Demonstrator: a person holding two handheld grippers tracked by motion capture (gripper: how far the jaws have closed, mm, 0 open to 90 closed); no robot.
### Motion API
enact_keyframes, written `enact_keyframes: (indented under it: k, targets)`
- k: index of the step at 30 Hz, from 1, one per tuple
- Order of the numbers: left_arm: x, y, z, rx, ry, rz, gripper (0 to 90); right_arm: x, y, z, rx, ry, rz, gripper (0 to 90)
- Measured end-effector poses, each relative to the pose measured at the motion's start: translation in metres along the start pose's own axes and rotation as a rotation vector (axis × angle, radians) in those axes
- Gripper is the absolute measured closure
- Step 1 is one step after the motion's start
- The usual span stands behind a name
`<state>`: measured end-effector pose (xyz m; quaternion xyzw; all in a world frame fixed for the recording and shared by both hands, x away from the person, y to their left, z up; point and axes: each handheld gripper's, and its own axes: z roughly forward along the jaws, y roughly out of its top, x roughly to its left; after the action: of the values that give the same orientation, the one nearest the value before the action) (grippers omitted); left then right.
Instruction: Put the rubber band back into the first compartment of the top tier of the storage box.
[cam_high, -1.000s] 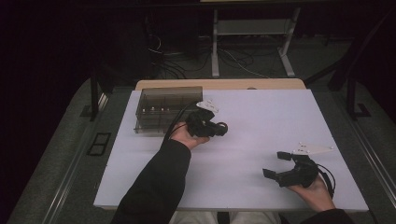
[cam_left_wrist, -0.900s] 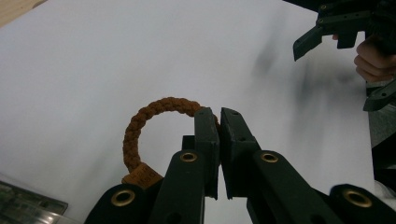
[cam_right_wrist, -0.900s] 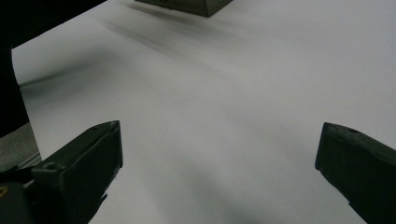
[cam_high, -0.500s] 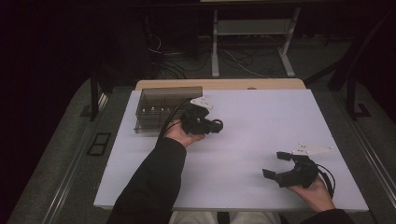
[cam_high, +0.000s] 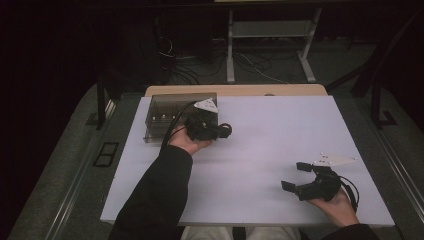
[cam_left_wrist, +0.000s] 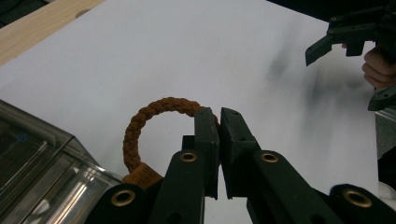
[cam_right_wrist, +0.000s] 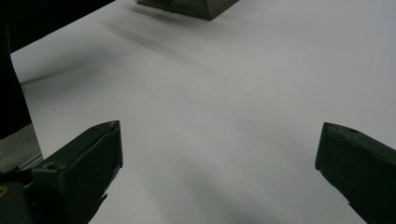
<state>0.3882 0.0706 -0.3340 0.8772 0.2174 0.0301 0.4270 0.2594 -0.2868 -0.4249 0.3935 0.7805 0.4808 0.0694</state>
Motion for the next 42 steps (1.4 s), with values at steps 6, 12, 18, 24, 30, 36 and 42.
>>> enact_keyframes:
  k: [6, 12, 18, 24, 30, 36, 42]
  targets:
    - [0.003, -0.002, -0.007, -0.005, 0.007, -0.005, 85.2, 0.000, 0.000, 0.000, 0.001, -0.001, 0.000, 0.1]
    - [0.008, -0.006, -0.015, -0.009, 0.019, -0.014, 85.2, 0.000, 0.000, 0.000, 0.004, -0.004, 0.003, 0.1]
    - [0.012, -0.009, -0.025, -0.023, 0.033, -0.025, 85.2, 0.000, 0.000, 0.000, 0.006, -0.004, 0.003, 0.1]
    - [0.017, -0.010, -0.037, -0.028, 0.051, -0.040, 85.2, 0.000, 0.000, 0.000, 0.004, -0.007, 0.006, 0.1]
    - [0.023, -0.012, -0.049, -0.039, 0.071, -0.055, 85.2, -0.001, 0.000, 0.000, 0.003, -0.009, 0.008, 0.1]
    - [0.030, -0.015, -0.061, -0.032, 0.094, -0.062, 85.2, -0.001, 0.000, 0.000, 0.002, -0.010, 0.009, 0.1]
    - [0.037, -0.020, -0.072, -0.022, 0.111, -0.066, 85.1, -0.001, 0.000, 0.000, 0.001, -0.011, 0.007, 0.1]
